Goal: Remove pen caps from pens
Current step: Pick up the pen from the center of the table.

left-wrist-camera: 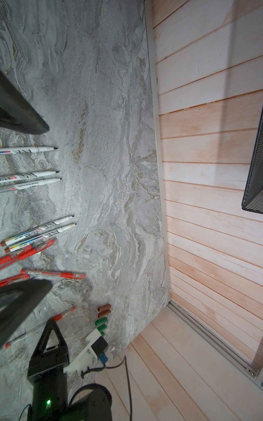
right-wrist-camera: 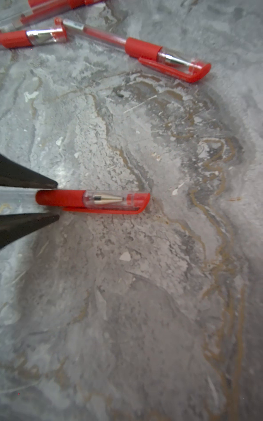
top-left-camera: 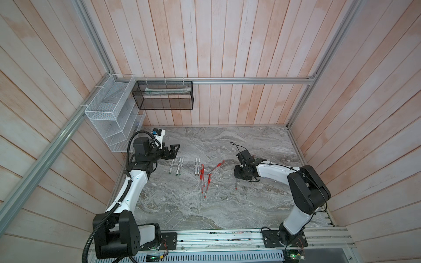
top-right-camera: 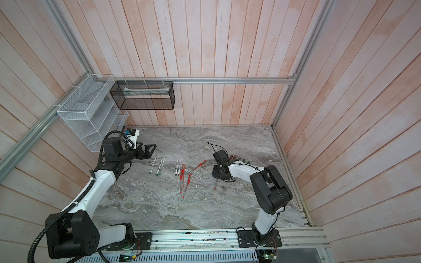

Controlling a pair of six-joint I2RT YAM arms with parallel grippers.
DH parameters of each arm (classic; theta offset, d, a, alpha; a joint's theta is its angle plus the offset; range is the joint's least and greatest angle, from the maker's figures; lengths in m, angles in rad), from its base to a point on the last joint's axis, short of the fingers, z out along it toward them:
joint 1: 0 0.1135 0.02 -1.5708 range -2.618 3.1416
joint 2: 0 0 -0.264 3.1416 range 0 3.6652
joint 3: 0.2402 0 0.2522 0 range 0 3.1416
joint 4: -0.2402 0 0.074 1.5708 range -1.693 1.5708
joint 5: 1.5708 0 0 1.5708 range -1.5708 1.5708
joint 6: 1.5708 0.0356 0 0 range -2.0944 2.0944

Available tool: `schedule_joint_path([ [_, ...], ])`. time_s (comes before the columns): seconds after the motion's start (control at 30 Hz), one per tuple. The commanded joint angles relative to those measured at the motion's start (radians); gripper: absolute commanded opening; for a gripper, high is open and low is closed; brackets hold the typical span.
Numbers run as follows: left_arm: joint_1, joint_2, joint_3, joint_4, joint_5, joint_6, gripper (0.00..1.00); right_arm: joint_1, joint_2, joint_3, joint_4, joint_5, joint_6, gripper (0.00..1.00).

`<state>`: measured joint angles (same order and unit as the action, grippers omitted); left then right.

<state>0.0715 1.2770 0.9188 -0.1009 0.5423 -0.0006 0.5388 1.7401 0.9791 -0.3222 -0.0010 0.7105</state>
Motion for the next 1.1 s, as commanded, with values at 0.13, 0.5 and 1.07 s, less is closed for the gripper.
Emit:
schedule_joint_path([
  [0.13, 0.01, -0.004, -0.01, 0.009, 0.006, -0.002, 1.0, 0.005, 0.058, 0.009, -0.027, 0.035, -0.001, 0.13],
  [0.5, 0.01, 0.002, -0.002, 0.009, 0.105, 0.0, 1.0, -0.017, 0.002, 0.039, 0.002, 0.011, -0.002, 0.01],
  [1.07, -0.07, 0.018, -0.05, 0.117, 0.339, -0.139, 1.0, 0.009, -0.169, -0.021, 0.639, -0.273, 0.288, 0.0],
])
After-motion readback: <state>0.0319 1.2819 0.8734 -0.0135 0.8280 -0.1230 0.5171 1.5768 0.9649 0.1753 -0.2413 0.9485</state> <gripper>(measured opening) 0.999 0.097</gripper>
